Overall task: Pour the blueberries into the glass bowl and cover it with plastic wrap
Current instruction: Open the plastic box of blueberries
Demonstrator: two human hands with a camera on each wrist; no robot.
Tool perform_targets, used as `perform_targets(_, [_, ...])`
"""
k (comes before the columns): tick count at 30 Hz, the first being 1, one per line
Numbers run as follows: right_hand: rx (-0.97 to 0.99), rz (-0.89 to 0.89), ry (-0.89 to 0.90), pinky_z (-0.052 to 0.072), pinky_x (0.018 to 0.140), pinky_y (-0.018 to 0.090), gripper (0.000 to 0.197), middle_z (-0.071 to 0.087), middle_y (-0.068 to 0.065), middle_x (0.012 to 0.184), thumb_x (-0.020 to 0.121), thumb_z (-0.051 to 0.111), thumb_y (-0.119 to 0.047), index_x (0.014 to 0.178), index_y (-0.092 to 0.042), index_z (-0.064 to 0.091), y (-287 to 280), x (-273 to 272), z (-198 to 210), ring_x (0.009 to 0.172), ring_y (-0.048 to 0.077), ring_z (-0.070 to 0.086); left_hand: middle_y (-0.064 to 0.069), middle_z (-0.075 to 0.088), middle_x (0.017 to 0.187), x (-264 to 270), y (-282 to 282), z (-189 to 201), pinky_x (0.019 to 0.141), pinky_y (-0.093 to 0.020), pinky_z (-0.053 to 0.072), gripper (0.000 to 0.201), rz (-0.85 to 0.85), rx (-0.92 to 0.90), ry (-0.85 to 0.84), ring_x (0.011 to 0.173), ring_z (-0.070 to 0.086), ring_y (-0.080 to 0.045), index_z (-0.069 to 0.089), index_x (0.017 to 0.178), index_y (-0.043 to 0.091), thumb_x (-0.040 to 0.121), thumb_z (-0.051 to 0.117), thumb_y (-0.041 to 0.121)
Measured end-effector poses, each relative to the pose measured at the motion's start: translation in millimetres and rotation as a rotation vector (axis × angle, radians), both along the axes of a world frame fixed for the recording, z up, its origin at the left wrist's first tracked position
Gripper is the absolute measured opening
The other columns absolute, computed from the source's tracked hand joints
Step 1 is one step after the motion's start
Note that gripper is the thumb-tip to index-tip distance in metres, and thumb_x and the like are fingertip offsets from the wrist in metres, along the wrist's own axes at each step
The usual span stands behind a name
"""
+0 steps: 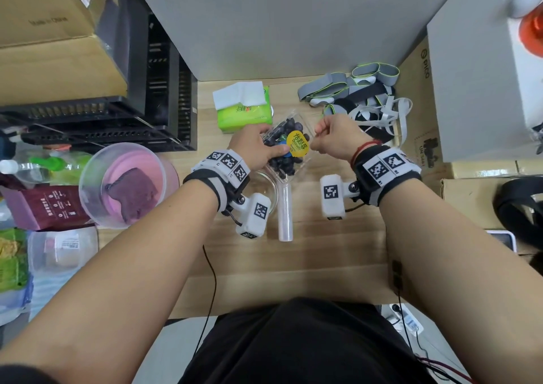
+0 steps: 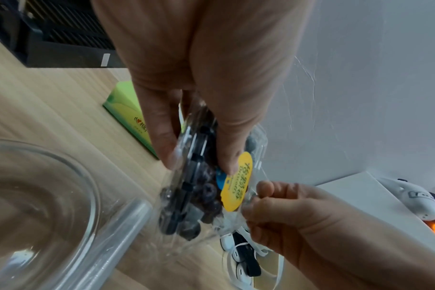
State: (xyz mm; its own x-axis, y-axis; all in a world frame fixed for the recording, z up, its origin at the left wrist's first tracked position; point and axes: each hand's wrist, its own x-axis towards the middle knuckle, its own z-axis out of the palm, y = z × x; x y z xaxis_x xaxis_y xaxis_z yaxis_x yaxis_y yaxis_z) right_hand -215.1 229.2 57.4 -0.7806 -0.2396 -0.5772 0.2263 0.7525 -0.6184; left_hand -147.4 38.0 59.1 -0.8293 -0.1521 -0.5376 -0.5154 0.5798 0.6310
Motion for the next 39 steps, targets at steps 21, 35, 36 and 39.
perform_targets(21, [-0.292,0.029,-0.384,0.061,0.068,0.022,0.019,0.076,0.014,0.081,0.091,0.059,0.009,0.099,-0.001,0.073,37,5,-4,0.065,0.018,0.073,-0.007,0.076,0.096,11,-32,-2,0.071,-0.033,0.055,0.020,-0.053,0.388,-0.149,0.083,0.070,-0.021,0.070,0.101,0.028,0.084,0.080,0.023])
perform_targets(35, [-0.149,-0.264,-0.077,0.062,0.064,0.029,0.014,0.067,0.013,0.091,0.088,0.062,0.010,0.100,0.005,0.065,41,-24,-9,0.063,0.017,0.063,-0.009,0.072,0.100,17,-25,-10,0.068,-0.032,0.060,0.039,-0.134,0.267,-0.198,0.082,0.067,-0.024,0.068,0.109,0.015,0.077,0.086,0.028])
perform_targets(36, [-0.058,-0.266,-0.079,0.063,0.066,0.031,0.011,0.069,0.012,0.090,0.086,0.066,0.008,0.095,0.003,0.067,45,-23,-15,0.065,0.017,0.064,-0.010,0.073,0.099,19,-25,-15,0.071,-0.039,0.062,0.045,-0.052,0.269,-0.180,0.081,0.071,-0.027,0.069,0.107,0.013,0.072,0.089,0.034])
perform_targets(39, [0.162,-0.197,-0.102,0.060,0.083,0.037,0.009,0.075,0.009,0.098,0.082,0.071,0.000,0.084,-0.009,0.072,59,-14,-36,0.083,0.019,0.069,-0.002,0.075,0.086,18,-25,-19,0.082,-0.048,0.061,0.026,0.147,0.303,-0.100,0.081,0.073,-0.027,0.072,0.091,0.023,0.073,0.088,0.033])
